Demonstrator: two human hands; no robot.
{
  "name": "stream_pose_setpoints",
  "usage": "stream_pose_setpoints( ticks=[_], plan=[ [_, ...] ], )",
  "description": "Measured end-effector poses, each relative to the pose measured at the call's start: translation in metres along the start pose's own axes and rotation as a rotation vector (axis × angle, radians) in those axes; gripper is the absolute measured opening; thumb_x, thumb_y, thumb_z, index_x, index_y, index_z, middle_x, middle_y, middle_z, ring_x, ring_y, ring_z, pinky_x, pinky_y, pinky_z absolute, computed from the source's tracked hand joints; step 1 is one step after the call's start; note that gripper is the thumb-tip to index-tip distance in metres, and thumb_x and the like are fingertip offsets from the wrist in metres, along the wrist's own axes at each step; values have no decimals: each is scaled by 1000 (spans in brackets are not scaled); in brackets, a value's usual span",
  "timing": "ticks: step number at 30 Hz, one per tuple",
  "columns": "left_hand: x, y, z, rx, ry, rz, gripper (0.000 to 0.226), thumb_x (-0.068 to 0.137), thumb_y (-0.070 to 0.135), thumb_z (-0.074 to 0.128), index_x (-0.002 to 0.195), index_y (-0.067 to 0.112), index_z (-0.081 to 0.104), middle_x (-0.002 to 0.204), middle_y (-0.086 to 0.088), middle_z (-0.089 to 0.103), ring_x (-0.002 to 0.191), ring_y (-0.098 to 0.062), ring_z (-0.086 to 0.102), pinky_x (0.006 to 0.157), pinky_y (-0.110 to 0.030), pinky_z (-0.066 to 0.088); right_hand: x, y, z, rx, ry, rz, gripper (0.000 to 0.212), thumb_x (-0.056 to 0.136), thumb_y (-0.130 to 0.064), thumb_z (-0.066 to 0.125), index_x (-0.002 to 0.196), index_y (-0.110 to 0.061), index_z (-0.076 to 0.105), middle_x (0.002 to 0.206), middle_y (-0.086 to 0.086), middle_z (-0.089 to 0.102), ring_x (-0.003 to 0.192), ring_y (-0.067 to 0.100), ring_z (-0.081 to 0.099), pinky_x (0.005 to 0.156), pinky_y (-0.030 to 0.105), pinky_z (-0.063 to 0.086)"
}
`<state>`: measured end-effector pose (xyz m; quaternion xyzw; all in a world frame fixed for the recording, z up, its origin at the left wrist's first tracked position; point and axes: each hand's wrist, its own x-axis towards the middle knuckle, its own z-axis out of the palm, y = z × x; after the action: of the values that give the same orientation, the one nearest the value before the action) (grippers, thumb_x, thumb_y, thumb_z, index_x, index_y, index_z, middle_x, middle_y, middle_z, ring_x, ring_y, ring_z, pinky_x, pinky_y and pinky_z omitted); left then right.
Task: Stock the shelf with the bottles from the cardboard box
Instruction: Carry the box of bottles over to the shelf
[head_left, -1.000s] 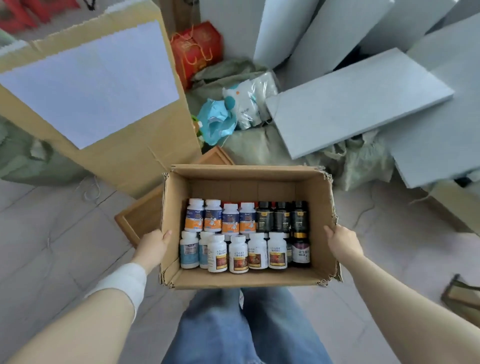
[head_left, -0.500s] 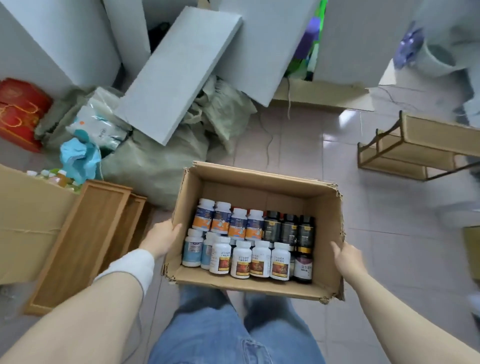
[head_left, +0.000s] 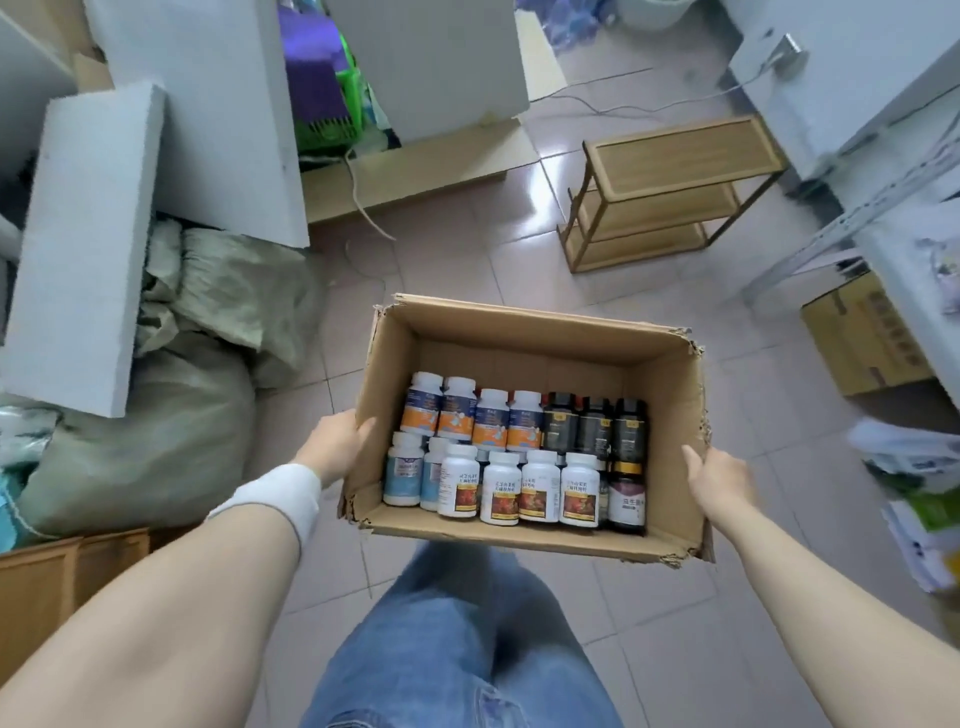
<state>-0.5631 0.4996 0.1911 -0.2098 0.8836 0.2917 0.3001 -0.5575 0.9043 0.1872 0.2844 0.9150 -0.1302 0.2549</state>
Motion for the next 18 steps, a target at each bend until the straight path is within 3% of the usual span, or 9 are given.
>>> stream_pose_setpoints(
  ticks=[18],
  plan=[
    [219,354,-11,202,-142,268,34,100,27,37,105,1,58,106,-17,62,98,-33,58,85,-35,44,232,28,-170,80,94,315,53,100,-38,29,110,6,56,111,27,61,104,39,56,86,42,46]
  ],
)
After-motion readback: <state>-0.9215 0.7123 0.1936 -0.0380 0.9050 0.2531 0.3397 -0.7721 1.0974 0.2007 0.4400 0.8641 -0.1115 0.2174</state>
